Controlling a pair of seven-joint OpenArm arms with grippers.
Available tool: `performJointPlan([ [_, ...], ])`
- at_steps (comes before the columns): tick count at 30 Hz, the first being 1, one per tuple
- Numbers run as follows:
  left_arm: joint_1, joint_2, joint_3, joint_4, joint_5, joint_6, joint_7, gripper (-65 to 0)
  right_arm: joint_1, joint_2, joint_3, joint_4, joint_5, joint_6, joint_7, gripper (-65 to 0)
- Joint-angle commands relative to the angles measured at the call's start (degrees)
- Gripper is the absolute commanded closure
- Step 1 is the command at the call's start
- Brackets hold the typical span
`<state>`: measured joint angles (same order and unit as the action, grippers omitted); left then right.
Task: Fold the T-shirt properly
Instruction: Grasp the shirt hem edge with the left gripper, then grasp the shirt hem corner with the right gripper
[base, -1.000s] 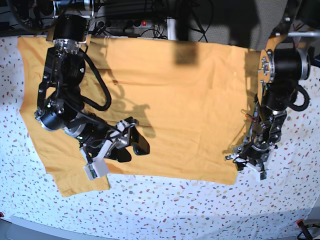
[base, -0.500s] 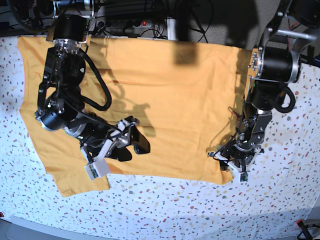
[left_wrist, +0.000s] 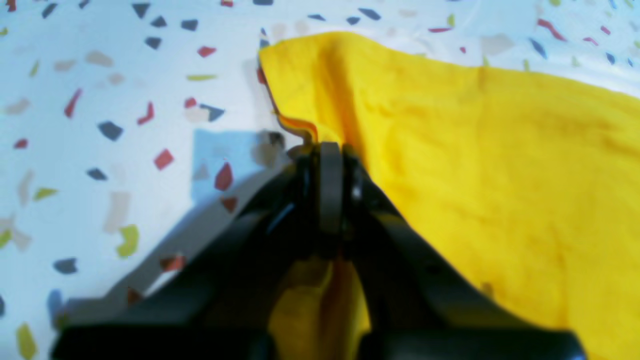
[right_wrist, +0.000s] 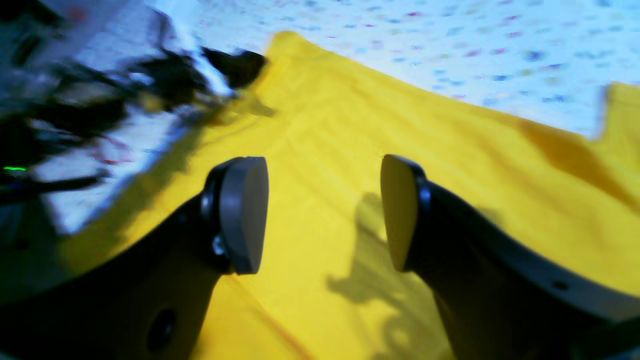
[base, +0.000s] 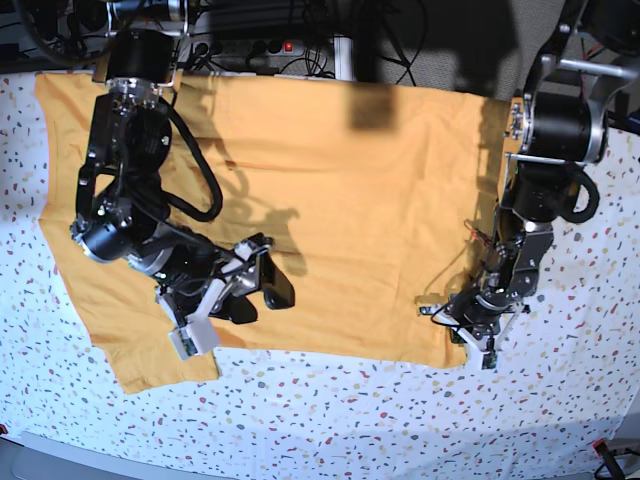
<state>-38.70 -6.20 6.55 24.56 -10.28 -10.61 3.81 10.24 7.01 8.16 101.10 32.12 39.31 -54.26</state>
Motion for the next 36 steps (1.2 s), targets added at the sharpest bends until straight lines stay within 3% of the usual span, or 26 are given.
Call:
performJointPlan([
  [1,-2.3,-0.5,0.0,2.6,-0.2,-0.2,-0.9,0.0,1.6,0.3,0.2,1.0,-1.2,0.7,3.7,-35.6],
  [3,-2.3,-0.7,0.0,4.7,-0.2,-0.3,0.8,0.0,2.4,0.3,0.9,1.0,-6.9,0.7,7.3,-35.6],
  [7,-2.2,-0.6,0.0,5.7,-0.2,-0.3,1.6,0.0,5.8,0.3,4.0,0.3,-15.2,-1.9,7.8,-35.6],
  [12,-2.2,-0.7,0.0,5.7,-0.2,-0.3,1.9,0.0,10.0,1.4,8.5,-7.4,-20.2,-4.8,10.8,-35.6],
  [19,-2.2,-0.6,0.0,5.7,-0.2,-0.3,2.2,0.0,21.2,9.9,7.9,-36.3,-21.8,-4.8,15.3,-35.6],
  [22,-2.2,-0.6,0.0,5.7,-0.2,-0.3,2.2,0.0,26.8,13.4,7.9,-48.8,-25.3,-4.9,19.2,-35.6],
  [25,-2.2,-0.7,0.0,5.7,-0.2,-0.3,2.3,0.0,30.6,16.6,7.9,-58.8,-28.9,-7.4,23.0,-35.6],
  [28,-2.2,-0.6,0.0,5.7,-0.2,-0.3,2.4,0.0,31.3,19.4,7.9,-64.8,-29.5,-12.7,25.2,-35.6],
  [36,-2.2,-0.5,0.0,5.7,-0.2,-0.3,2.4,0.0,29.2,23.7,7.9,-72.4,-31.4,-13.4,26.9,-35.6],
])
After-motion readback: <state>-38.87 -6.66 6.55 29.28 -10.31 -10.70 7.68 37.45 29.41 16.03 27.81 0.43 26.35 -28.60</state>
